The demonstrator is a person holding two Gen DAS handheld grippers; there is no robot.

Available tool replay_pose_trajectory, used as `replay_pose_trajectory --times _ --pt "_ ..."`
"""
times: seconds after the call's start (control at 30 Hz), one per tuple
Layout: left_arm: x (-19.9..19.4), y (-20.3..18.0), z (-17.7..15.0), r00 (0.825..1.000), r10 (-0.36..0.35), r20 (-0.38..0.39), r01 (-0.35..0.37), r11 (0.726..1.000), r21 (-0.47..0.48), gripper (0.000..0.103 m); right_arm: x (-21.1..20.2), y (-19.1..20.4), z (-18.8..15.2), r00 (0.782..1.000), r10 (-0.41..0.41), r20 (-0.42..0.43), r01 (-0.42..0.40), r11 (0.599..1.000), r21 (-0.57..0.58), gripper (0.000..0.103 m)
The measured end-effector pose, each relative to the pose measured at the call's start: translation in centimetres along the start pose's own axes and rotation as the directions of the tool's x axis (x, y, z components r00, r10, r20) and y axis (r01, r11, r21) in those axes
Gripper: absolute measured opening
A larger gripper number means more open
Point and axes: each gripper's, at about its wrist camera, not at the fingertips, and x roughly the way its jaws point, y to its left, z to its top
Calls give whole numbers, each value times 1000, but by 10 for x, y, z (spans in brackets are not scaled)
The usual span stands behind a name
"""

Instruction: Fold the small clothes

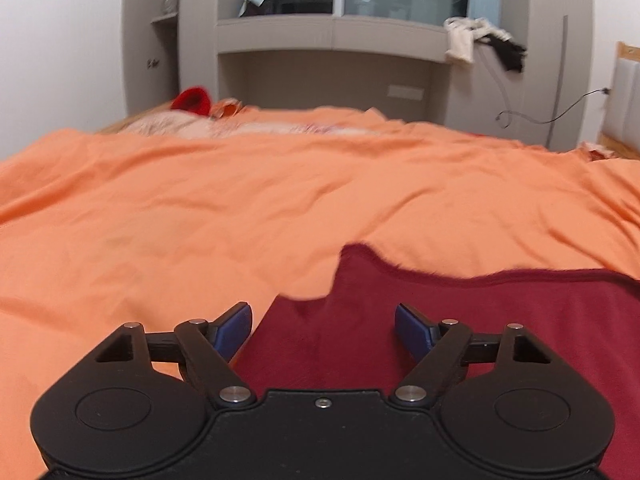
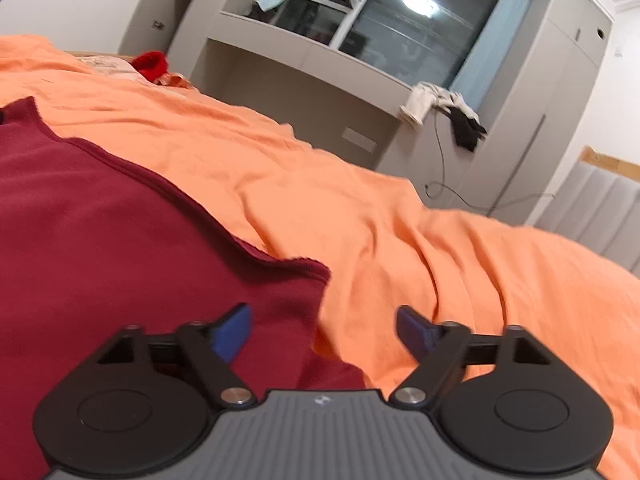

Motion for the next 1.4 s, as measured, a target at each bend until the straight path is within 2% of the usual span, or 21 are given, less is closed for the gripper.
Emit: replay_pose_trajectory --times 0.13,0.3,0.43,0.6,0.77,0.97,1.13,1.4 --pt "6 7 -3 1000 -2 -24 1 999 -41 85 6 -7 -5 1000 -10 -24 11 999 43 102" --pt "-4 10 0 1000 -17 12 18 998 -64 93 5 -14 -4 999 39 -26 -37 997 66 102" --pt "-26 15 4 996 -14 92 25 992 -120 102 -18 -25 -3 996 55 75 -60 996 64 102" --pt "-59 18 5 984 -32 175 58 988 -145 102 -57 -45 -4 981 -2 196 -32 985 171 103" --pt "-99 21 -8 970 -31 241 72 984 -165 102 -84 -59 -8 971 -7 238 -69 949 308 103" --pt "-142 22 -39 955 -39 293 84 986 -145 102 -110 -46 -4 961 7 276 -93 949 301 103" --pt "-169 26 -70 953 -39 301 83 987 -135 102 -127 -27 4 947 8 322 -107 951 290 103" --pt "-188 37 -110 965 -140 220 188 958 -217 102 -149 10 4 930 107 353 -202 948 245 103"
